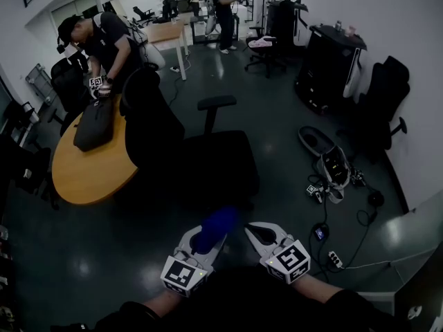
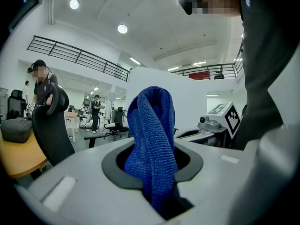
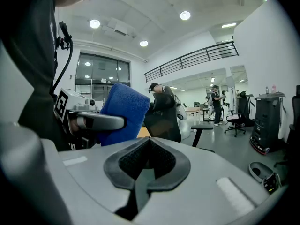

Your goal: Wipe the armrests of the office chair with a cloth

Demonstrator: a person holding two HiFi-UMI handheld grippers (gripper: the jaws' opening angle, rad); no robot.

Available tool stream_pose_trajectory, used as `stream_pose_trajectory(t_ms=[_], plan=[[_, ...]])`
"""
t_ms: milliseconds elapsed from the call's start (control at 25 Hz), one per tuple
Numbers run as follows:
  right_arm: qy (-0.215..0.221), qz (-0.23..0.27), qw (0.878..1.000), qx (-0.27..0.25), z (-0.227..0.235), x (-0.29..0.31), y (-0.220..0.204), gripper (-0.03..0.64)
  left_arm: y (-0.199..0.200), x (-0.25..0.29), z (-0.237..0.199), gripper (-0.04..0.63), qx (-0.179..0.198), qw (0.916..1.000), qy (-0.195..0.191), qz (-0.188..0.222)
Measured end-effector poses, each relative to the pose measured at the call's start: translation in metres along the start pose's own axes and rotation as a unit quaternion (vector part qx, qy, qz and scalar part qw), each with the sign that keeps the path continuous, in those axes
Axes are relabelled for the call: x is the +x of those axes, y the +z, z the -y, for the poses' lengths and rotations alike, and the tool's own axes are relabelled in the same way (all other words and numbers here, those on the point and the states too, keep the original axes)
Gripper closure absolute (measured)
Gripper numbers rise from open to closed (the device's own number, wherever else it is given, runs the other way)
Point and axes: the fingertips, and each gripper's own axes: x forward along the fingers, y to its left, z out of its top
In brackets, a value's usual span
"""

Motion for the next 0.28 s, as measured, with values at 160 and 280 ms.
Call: stream_pose_trajectory(t_ms=[160,280], plan=[[-0.003,-0.003,1.0,0.003,-0.0024,-0.0015,-0.0028,0.614,-0.0019,-0.0031,0.0033,0.466,0.001,1.0,-0.004,-0.003],[-0.008,-0.005,1.0,0.003,-0.0061,-0.003,-0.0038,0.614,-0.0023,-0.0076,0.0043,0.466,0.003,1.0,-0.004,-0.002]])
